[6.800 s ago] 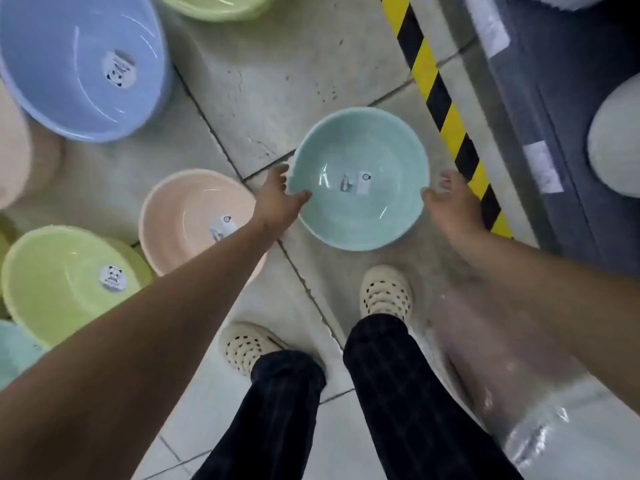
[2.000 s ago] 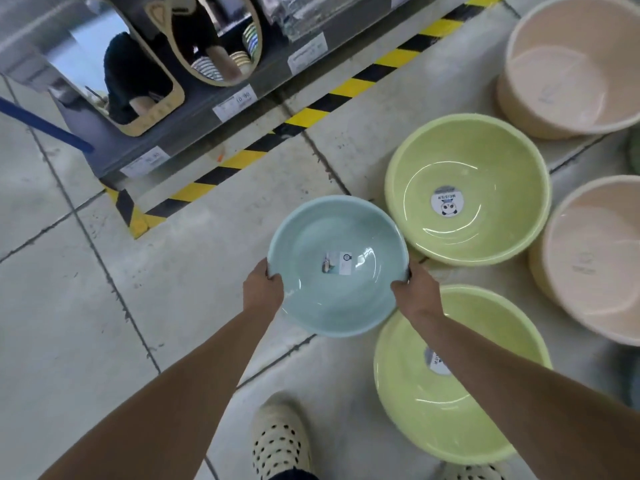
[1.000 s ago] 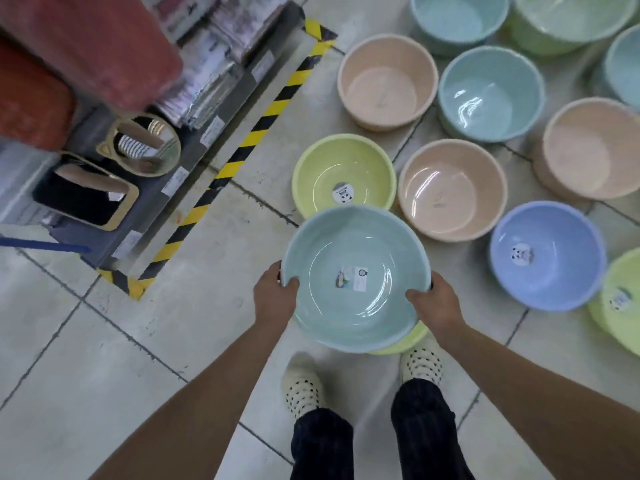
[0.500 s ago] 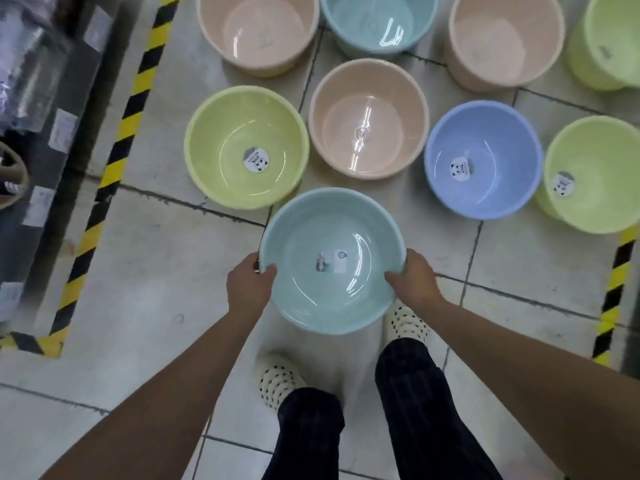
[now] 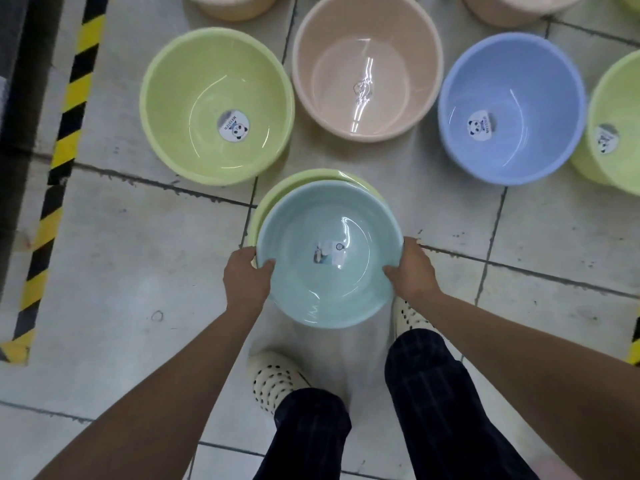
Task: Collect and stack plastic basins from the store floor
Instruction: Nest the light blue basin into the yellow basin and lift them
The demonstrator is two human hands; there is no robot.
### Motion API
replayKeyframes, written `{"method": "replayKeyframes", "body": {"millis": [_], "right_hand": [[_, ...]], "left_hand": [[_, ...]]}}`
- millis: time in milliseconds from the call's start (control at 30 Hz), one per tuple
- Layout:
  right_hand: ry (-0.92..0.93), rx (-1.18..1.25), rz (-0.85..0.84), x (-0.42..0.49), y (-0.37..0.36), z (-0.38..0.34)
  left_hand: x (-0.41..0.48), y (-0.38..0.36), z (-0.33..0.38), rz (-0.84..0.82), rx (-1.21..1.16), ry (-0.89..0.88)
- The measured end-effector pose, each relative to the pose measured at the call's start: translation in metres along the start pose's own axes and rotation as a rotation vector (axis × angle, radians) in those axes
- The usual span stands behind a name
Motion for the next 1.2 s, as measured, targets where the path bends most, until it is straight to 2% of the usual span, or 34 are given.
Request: {"method": "replayKeyframes", "body": {"millis": [200,300,533,767,867,967,1067,1200], "right_hand": [[0.029,-0.073,-0.002,0.014,-0.022,0.000],[0.073,-0.106,0.008,0.021,-0.029,0.001],[0.242,-0.283,0.171,0.030,-0.041,0.006],[0.310,-0.254,0.288,0.039,-0.046,0.008],[0.322,-0.233,0.246,0.043,-0.047,0.012],[0.131,0.018,0.071,0.051,-0.047,0.012],[-0.138,0.232,0.010,0.055,-0.038,0.009],[-0.210,0.324,-0.049,0.045,-0.013,-0.004]], "left_hand": [[0.011,-0.008,-0.004,0.062,-0.001,0.018],[0.014,-0.014,-0.013,0.062,0.021,-0.032],[0.012,-0.032,-0.024,0.109,-0.059,0.010],[0.017,-0.039,-0.034,0.083,-0.036,-0.007],[0.018,-0.042,-0.037,0.059,-0.073,0.022],[0.019,-0.043,-0.035,0.026,-0.135,0.131],[0.021,-0.041,-0.039,-0.026,-0.154,0.258],[0.011,-0.021,-0.030,-0.122,-0.235,0.368]]}}
Point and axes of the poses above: each hand's wrist, its own x-axis towards the middle knuckle, its own y-axis out of the back of the hand, z = x × y, the point moved 1 cm from there along x, towards the middle knuckle, and after that the axes turned 12 degrees about z, right-handed, at the moved point
